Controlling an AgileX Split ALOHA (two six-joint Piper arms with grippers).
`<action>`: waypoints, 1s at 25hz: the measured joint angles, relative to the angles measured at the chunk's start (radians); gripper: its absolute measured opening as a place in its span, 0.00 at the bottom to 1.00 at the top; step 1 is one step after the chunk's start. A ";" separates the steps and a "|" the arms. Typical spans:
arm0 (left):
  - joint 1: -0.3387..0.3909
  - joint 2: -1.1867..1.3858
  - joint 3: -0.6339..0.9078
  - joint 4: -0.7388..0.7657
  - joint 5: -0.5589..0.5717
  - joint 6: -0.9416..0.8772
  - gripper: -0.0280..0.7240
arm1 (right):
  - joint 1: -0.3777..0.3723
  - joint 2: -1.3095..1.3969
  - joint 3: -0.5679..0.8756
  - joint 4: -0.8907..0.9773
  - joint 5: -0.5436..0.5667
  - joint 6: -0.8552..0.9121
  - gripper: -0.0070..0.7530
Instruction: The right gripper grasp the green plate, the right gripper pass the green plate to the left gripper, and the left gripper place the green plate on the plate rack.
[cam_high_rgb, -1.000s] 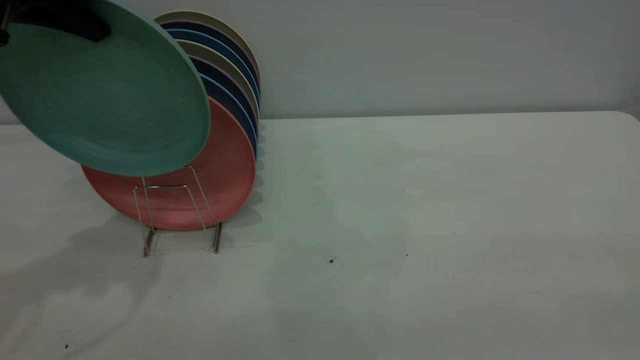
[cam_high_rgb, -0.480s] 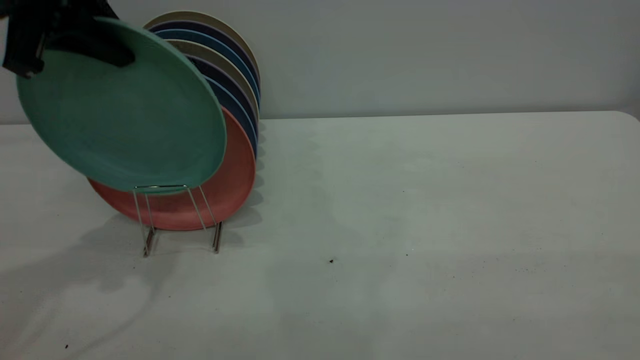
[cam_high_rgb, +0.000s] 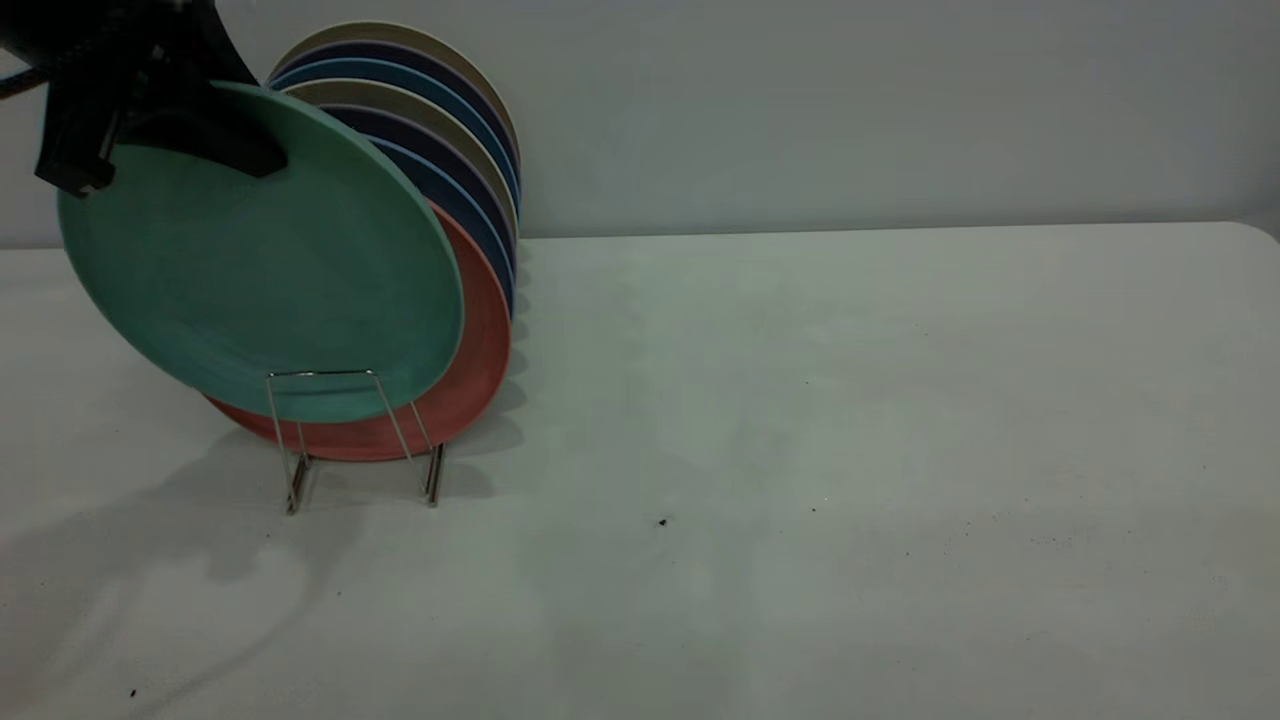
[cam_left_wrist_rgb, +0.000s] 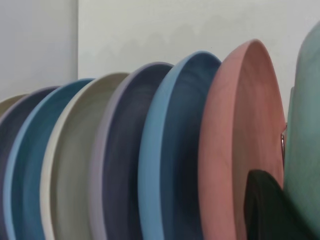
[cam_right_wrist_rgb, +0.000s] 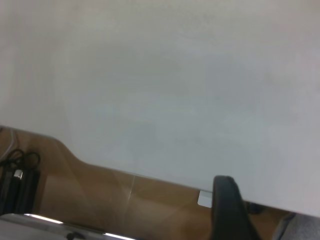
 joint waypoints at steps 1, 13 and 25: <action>0.000 0.000 0.000 0.000 0.000 0.000 0.24 | 0.000 0.000 0.000 0.000 0.000 0.000 0.60; 0.000 0.000 0.000 0.000 0.019 -0.051 0.54 | 0.000 0.000 0.000 -0.001 0.000 0.000 0.59; 0.000 -0.305 0.000 0.111 0.121 -0.606 0.54 | 0.000 0.000 0.036 -0.048 -0.083 0.001 0.59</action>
